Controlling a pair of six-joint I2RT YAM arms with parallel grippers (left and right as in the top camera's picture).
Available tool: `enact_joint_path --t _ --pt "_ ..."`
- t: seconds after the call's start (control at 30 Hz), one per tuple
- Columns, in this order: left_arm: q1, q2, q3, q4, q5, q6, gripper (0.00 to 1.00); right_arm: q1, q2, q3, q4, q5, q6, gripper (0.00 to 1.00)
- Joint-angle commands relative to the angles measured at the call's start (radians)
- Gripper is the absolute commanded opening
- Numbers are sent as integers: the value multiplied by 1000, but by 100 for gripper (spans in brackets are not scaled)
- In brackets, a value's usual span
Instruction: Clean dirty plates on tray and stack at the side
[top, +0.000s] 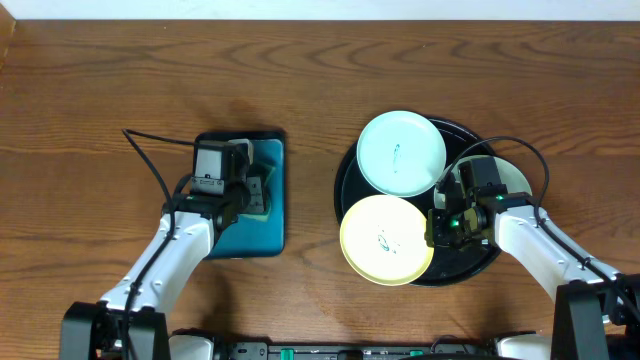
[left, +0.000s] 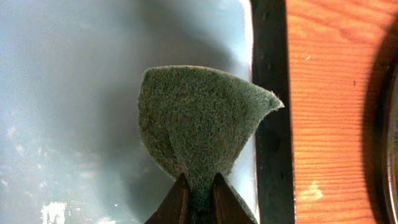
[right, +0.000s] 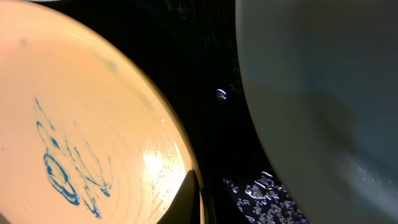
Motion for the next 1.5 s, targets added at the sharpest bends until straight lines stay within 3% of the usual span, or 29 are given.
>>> enact_joint_path --t 0.0,0.27,0.53,0.8,1.0,1.27,1.47 --pt "2 31 -8 -4 14 -39 7 7 6 12 3 12 5 2" --pt "-55 90 -10 8 21 -56 7 7 6 12 3 12 4 2" --pt "-186 91 -10 119 21 -72 7 7 6 12 3 12 4 2" --pt "-234 91 -10 188 19 -137 8 7 6 12 2 12 4 1" --pt "-233 91 -10 183 -71 -137 7 7 6 12 0 12 4 2" --pt "-234 91 -10 121 -70 -144 7 7 6 12 0 12 4 1" --pt "-240 99 -10 73 -70 -293 7 7 6 12 0 12 4 1"
